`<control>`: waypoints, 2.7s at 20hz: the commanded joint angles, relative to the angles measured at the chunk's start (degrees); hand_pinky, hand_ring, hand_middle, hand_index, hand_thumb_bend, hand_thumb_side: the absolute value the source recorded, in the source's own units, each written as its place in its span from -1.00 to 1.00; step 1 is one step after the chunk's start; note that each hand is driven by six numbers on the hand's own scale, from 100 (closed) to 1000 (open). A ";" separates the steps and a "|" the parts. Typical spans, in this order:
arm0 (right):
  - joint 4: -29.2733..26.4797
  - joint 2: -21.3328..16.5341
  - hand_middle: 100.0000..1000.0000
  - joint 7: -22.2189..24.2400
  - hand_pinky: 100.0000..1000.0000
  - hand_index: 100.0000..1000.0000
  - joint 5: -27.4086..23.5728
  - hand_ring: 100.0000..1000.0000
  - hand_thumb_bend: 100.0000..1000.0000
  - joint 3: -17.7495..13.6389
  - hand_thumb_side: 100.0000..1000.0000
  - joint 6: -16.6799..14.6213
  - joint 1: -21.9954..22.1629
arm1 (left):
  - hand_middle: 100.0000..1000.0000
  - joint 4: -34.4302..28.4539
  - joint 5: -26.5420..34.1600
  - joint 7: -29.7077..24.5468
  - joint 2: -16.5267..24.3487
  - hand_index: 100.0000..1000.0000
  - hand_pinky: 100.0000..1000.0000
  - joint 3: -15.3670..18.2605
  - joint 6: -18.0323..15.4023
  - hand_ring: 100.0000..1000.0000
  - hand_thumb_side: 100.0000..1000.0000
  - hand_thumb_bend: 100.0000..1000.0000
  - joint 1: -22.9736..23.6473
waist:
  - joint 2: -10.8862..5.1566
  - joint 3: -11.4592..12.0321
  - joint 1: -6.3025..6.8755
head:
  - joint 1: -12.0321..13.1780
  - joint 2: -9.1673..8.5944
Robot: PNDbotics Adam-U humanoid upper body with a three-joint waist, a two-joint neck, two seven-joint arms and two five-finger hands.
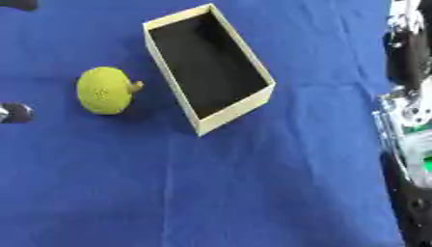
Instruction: Pick up objects on the table and place them in the box.
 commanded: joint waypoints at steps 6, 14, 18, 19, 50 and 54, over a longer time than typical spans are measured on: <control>-0.90 -0.83 0.05 -0.31 0.47 0.52 0.26 0.35 -1.00 -0.72 0.08 -0.02 -0.18 | 0.55 -2.71 1.48 2.20 2.50 0.73 0.74 2.40 1.90 0.50 -0.95 0.37 0.35 | -0.87 0.03 -0.04 | 0.07 -0.58; -0.90 -0.73 0.04 -0.16 0.47 0.52 0.14 0.35 -1.00 -0.57 0.09 -0.02 -0.16 | 0.54 -0.34 2.78 0.01 0.99 0.74 0.75 2.49 4.05 0.48 -0.77 0.31 0.34 | -0.98 0.22 -0.21 | 0.11 -0.82; -0.90 -0.60 0.04 -0.03 0.47 0.52 -0.01 0.35 -1.00 -0.47 0.09 0.01 -0.23 | 0.54 3.99 2.30 -3.26 -1.54 0.74 0.77 1.24 4.66 0.48 -0.63 0.31 -0.96 | -1.11 0.22 -0.26 | 0.21 -1.04; -0.90 -0.58 0.04 0.00 0.47 0.52 -0.05 0.35 -1.00 -0.47 0.09 0.02 -0.22 | 0.54 4.95 2.13 -4.09 -2.13 0.74 0.77 0.96 4.58 0.48 -0.63 0.31 -1.34 | -1.13 0.24 -0.27 | 0.22 -1.03; -0.90 0.01 0.04 0.82 0.48 0.52 -0.83 0.35 -1.00 -0.13 0.11 0.14 -0.47 | 0.59 24.60 -7.86 -11.54 -17.14 0.73 0.83 -1.19 1.42 0.56 -0.47 0.42 -7.71 | -1.35 -0.50 -0.62 | 0.72 -1.04; -0.90 0.03 0.04 0.85 0.48 0.52 -0.91 0.36 -1.00 -0.14 0.11 0.11 -0.55 | 0.60 26.37 -9.99 -11.15 -18.01 0.72 0.83 -1.21 0.86 0.57 -0.53 0.44 -8.00 | -1.36 -0.63 -0.59 | 0.77 -1.03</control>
